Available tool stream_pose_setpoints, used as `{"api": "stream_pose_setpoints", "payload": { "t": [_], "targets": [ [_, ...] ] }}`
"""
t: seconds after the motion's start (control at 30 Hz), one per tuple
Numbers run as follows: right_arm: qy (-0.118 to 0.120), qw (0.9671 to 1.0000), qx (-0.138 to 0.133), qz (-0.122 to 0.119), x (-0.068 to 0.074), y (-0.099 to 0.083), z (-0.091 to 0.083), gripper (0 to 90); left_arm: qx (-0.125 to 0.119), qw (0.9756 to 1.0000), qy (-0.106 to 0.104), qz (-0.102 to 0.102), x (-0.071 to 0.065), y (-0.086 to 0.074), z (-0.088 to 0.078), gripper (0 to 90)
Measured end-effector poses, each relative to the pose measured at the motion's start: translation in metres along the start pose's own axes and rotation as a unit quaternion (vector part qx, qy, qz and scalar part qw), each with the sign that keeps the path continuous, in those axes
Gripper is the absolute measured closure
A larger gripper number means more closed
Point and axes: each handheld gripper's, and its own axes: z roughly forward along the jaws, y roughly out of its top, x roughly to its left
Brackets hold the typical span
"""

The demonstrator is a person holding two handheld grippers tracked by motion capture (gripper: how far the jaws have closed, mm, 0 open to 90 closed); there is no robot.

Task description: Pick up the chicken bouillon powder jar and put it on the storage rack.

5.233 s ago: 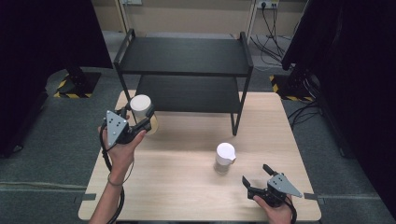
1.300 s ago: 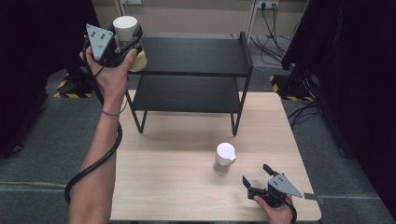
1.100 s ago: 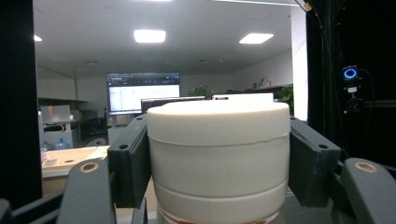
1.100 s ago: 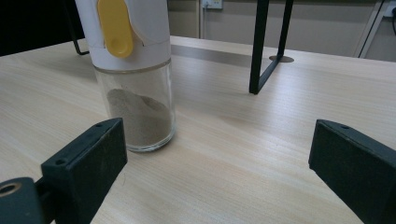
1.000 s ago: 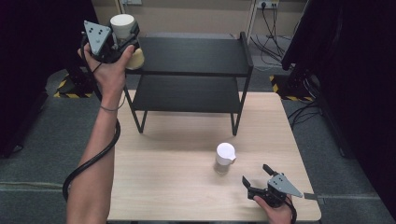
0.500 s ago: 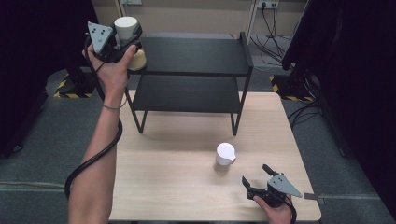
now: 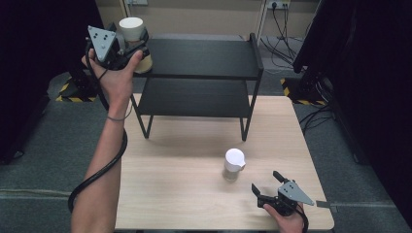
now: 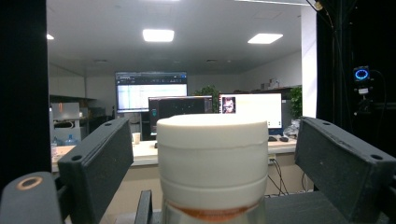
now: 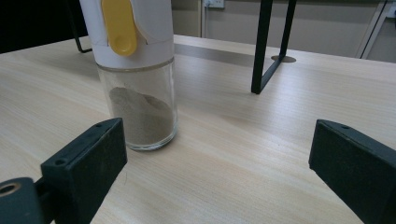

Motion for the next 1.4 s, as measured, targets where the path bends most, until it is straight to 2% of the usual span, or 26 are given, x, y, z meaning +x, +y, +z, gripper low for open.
{"api": "stream_pose_setpoints", "payload": {
  "t": [0.33, 0.43, 0.57, 0.6, 0.73, 0.87, 1.17, 1.4],
  "targets": [
    [0.003, 1.0, 0.002, -0.004, 0.0, 0.001, 0.0, 4.2, -0.006, 0.9999, -0.014, 0.0, -0.001, -0.012, -0.022, 10.2],
    [0.004, 1.0, 0.001, -0.004, -0.001, 0.0, 0.0, 4.2, -0.007, 0.9998, -0.02, -0.007, -0.001, -0.016, -0.029, 10.2],
    [0.004, 1.0, 0.0, -0.006, -0.001, 0.0, -0.001, 4.2, -0.01, 0.9997, -0.017, -0.016, -0.001, -0.021, -0.038, 10.1],
    [0.005, 1.0, 0.0, -0.006, 0.0, 0.0, -0.001, 4.2, -0.016, 0.9996, -0.018, -0.017, -0.003, -0.025, -0.045, 10.1],
    [0.004, 1.0, 0.0, -0.006, 0.0, 0.0, -0.001, 4.2, -0.015, 0.9994, -0.022, -0.023, -0.004, -0.029, -0.053, 10.1],
    [0.004, 1.0, 0.001, -0.006, 0.0, 0.0, -0.001, 4.2, -0.019, 0.9992, -0.023, -0.027, -0.006, -0.04, -0.069, 10.1],
    [0.003, 1.0, 0.001, -0.008, 0.0, 0.0, 0.0, 4.2, -0.013, 0.9993, -0.035, -0.006, -0.015, -0.064, -0.093, 10.1],
    [0.003, 1.0, 0.0, -0.008, 0.001, 0.0, -0.001, 4.2, -0.005, 0.9987, -0.049, -0.011, -0.022, -0.079, -0.106, 9.8]
  ]
}}
